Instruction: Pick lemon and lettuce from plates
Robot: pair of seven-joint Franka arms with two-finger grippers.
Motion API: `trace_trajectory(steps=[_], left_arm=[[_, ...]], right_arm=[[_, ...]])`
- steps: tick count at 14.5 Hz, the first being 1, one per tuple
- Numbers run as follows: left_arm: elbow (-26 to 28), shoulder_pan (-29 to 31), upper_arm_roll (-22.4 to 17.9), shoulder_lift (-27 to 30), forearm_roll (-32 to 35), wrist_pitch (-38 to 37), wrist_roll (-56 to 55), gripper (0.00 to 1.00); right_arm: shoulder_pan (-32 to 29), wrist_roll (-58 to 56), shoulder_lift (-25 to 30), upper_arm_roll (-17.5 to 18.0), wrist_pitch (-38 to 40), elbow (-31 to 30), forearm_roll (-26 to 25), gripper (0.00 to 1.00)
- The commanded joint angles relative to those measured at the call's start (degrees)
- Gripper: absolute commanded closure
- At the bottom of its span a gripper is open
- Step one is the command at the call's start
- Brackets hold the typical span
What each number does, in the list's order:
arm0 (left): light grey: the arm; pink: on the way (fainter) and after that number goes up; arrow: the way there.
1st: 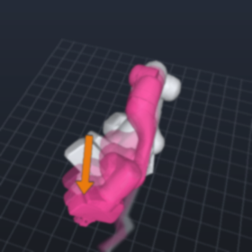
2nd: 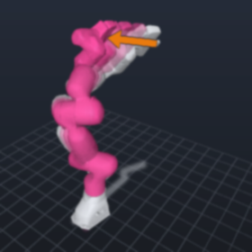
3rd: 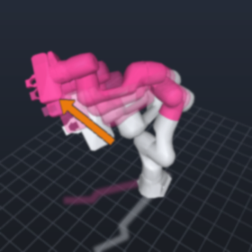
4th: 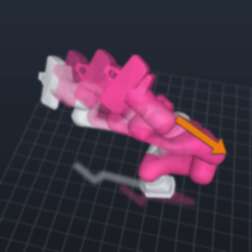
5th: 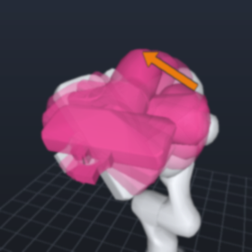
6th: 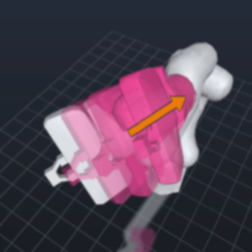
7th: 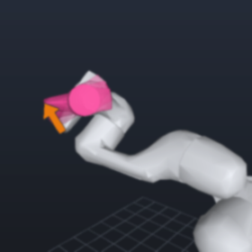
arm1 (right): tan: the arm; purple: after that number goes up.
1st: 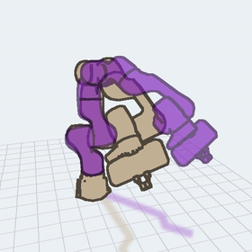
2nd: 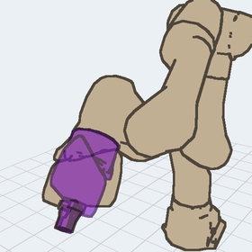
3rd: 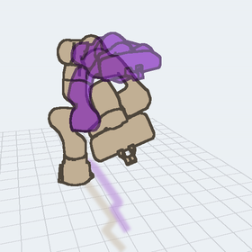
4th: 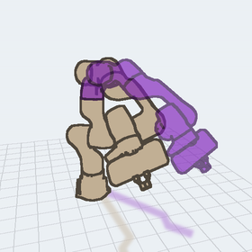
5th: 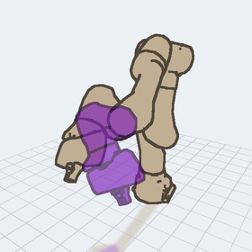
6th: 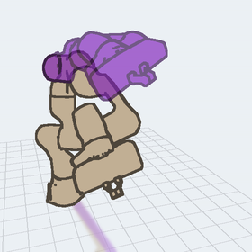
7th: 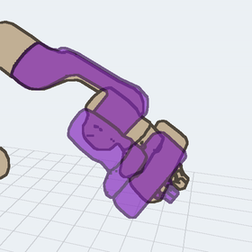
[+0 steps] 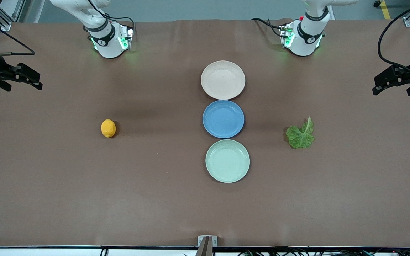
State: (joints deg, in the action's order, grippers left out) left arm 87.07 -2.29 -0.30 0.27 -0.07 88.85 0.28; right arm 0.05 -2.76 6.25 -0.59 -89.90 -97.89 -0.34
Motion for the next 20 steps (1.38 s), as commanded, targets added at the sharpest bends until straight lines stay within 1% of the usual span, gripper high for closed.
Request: trace_trajectory(steps=[1, 11, 17, 20], left_arm=[[-0.9, -0.2, -0.3, 0.1, -0.4, -0.6, 0.2, 0.0], [-0.9, -0.3, -0.1, 0.1, 0.0, -0.6, 0.2, 0.0], [-0.9, -0.3, 0.0, 0.2, -0.6, -0.6, 0.2, 0.0], [-0.9, -0.3, 0.0, 0.2, -0.7, -0.6, 0.2, 0.0]], right_arm=[[0.7, -0.3, 1.6, -0.3, -0.9, -1.8, 0.0, 0.0], [0.4, 0.2, 1.0, -0.2, -0.5, -1.0, 0.7, 0.0], [0.3, 0.5, 1.1, -0.3, -0.4, -1.1, 2.7, 0.0], [0.6, 3.6, 1.1, -0.2, -0.3, -1.2, 2.6, 0.0]])
